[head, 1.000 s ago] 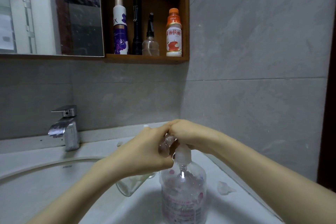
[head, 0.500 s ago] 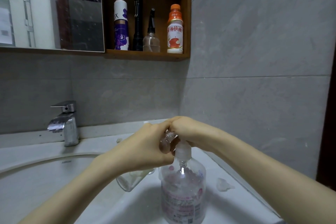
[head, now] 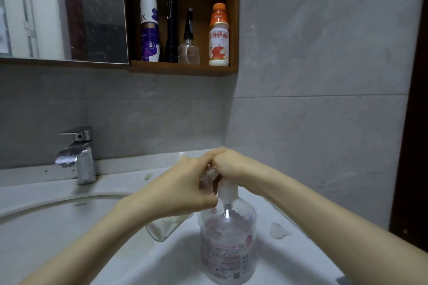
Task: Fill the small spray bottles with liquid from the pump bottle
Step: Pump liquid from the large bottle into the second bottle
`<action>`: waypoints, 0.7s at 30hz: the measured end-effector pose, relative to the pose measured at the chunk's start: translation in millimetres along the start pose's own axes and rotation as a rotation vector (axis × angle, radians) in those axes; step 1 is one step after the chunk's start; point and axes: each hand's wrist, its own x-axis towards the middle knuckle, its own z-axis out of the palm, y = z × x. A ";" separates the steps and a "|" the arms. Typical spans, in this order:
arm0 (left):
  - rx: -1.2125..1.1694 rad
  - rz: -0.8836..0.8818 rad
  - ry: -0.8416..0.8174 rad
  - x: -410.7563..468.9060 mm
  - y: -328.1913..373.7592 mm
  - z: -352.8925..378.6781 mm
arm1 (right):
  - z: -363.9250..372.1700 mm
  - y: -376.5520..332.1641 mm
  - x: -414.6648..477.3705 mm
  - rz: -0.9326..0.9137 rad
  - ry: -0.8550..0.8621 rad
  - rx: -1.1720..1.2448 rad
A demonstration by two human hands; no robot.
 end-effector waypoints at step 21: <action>0.055 0.004 0.020 4.6 -4.3 -3.8 | -4.2 -1.4 -2.6 -0.012 0.008 0.109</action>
